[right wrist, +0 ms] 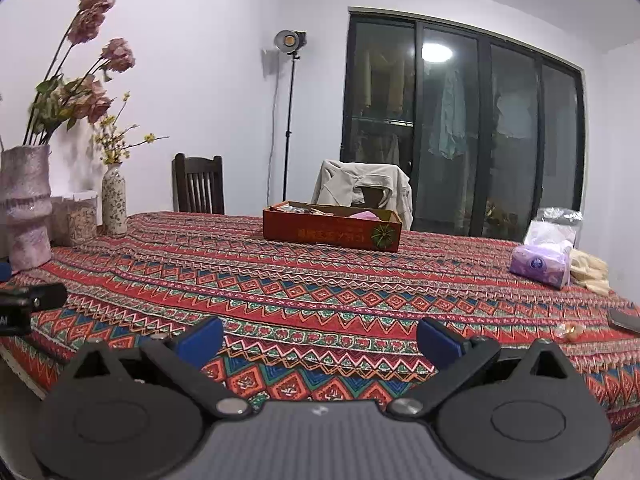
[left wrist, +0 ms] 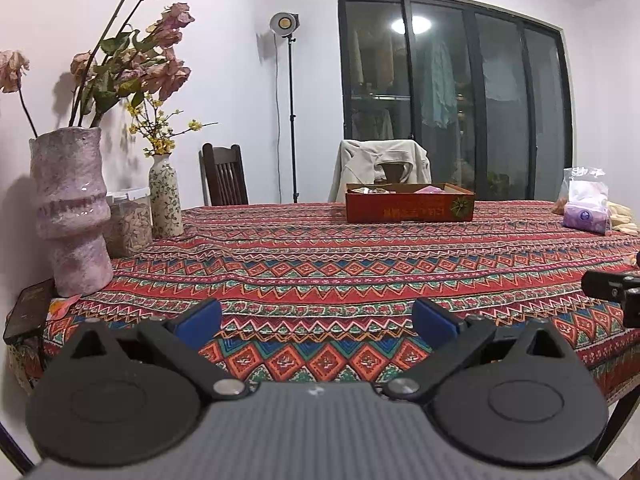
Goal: Organize snacks
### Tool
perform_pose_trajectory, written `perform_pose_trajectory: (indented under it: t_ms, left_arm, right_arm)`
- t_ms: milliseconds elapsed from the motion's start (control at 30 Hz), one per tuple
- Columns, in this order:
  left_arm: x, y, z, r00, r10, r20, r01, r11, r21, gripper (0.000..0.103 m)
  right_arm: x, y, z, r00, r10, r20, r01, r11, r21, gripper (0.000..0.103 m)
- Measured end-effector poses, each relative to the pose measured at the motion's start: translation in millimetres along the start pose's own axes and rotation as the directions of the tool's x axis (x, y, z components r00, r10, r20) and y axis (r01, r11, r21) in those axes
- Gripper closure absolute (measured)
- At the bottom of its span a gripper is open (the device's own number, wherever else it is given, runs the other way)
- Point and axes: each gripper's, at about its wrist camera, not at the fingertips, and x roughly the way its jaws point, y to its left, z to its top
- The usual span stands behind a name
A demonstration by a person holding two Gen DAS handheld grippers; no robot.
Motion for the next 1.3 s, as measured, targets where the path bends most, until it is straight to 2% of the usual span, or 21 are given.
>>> perform_pose_trajectory:
  t_ms: [733, 1300]
  left_arm:
    - [-3.8, -0.3, 4.1, 1.000, -0.002, 0.016, 0.002, 1.000, 0.001, 0.000]
    - [-5.6, -1.1, 5.6, 1.000, -0.012, 0.022, 0.012, 1.000, 0.005, 0.000]
  right_arm:
    - [-3.8, -5.2, -1.1, 1.000, -0.017, 0.008, 0.017, 1.000, 0.020, 0.000]
    - [-8.8, -4.7, 0.4, 1.000, 0.003, 0.016, -0.004, 1.000, 0.019, 0.000]
